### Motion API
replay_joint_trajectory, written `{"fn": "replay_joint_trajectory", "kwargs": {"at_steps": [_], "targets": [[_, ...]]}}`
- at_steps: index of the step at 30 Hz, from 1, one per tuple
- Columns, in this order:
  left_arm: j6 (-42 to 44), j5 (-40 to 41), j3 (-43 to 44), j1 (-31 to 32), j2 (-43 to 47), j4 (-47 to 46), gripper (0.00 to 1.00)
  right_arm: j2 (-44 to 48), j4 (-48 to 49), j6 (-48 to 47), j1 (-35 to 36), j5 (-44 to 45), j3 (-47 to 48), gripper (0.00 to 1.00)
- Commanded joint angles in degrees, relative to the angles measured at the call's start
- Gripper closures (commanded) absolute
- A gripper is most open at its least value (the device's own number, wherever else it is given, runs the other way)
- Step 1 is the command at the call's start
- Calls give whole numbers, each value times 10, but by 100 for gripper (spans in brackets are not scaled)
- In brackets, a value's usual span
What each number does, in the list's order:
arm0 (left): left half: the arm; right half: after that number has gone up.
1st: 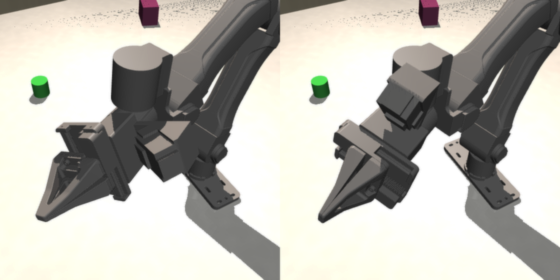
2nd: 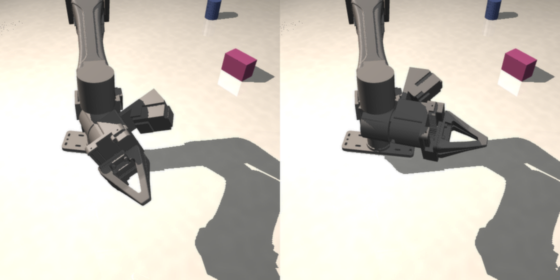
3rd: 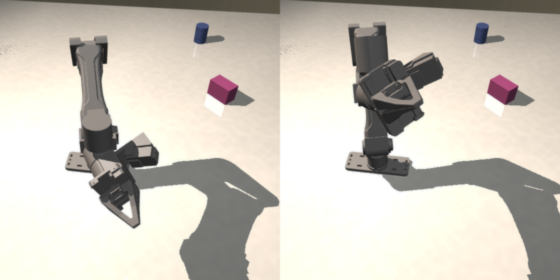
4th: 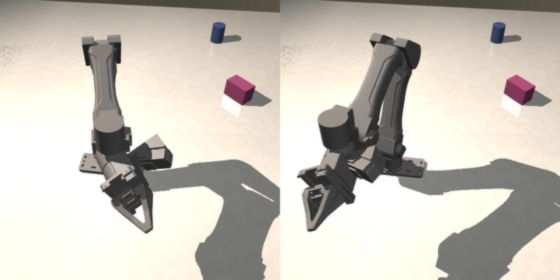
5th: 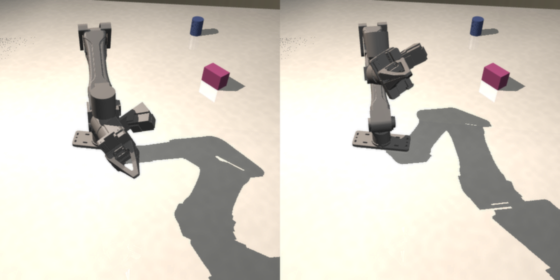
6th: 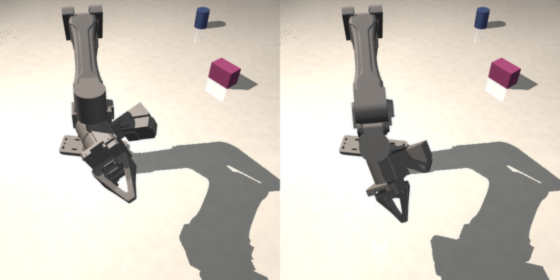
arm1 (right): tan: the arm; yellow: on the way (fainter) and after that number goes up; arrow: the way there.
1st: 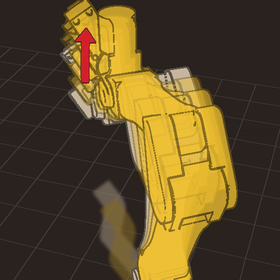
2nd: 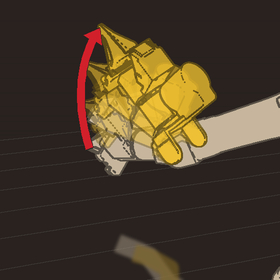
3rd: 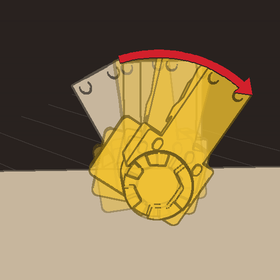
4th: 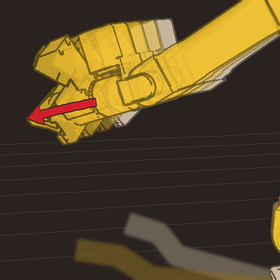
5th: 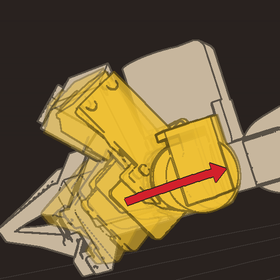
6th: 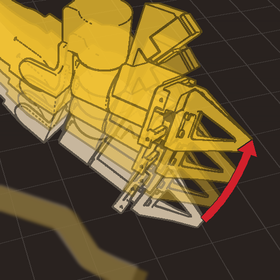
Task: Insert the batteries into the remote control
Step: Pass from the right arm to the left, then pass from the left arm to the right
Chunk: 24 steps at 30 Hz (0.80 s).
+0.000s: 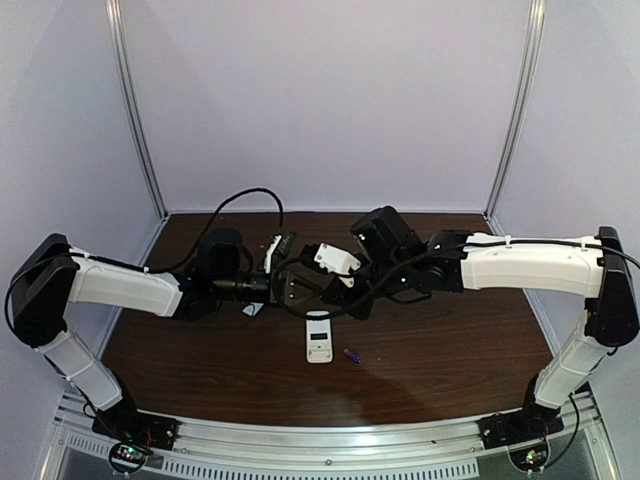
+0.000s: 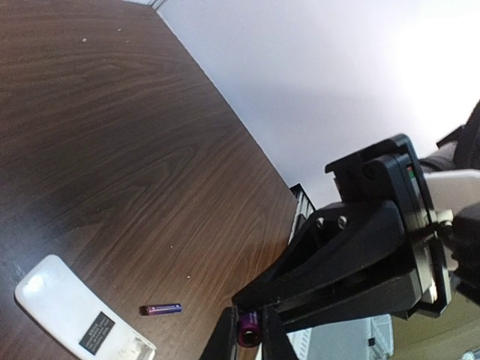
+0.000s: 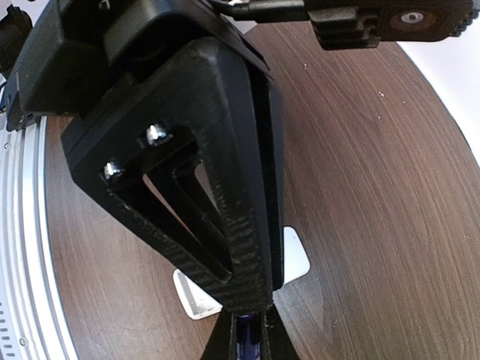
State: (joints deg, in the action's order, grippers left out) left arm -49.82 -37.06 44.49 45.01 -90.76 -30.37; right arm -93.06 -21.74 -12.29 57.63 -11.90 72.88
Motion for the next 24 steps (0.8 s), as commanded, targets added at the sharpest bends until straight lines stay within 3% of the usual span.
{"fn": "replay_joint_trajectory", "kwargs": {"at_steps": [1,5,8,14,19,24], "targets": [[-4,-12,5,2,-12,-30,96,-5,-4,-4,7,21,14,86],[-28,-25,-12,-2,-7,-71,100,5,-5,-3,6,34,5,62],[-49,-40,-30,-7,-2,-111,100,26,7,-5,5,36,-16,58],[-124,-72,-68,-18,-17,-247,100,42,11,-14,5,15,-31,65],[-142,-79,-75,-19,-24,-279,100,40,10,-16,5,11,-31,71],[-151,-78,-83,-23,-28,-292,100,41,11,-16,5,13,-30,87]]}}
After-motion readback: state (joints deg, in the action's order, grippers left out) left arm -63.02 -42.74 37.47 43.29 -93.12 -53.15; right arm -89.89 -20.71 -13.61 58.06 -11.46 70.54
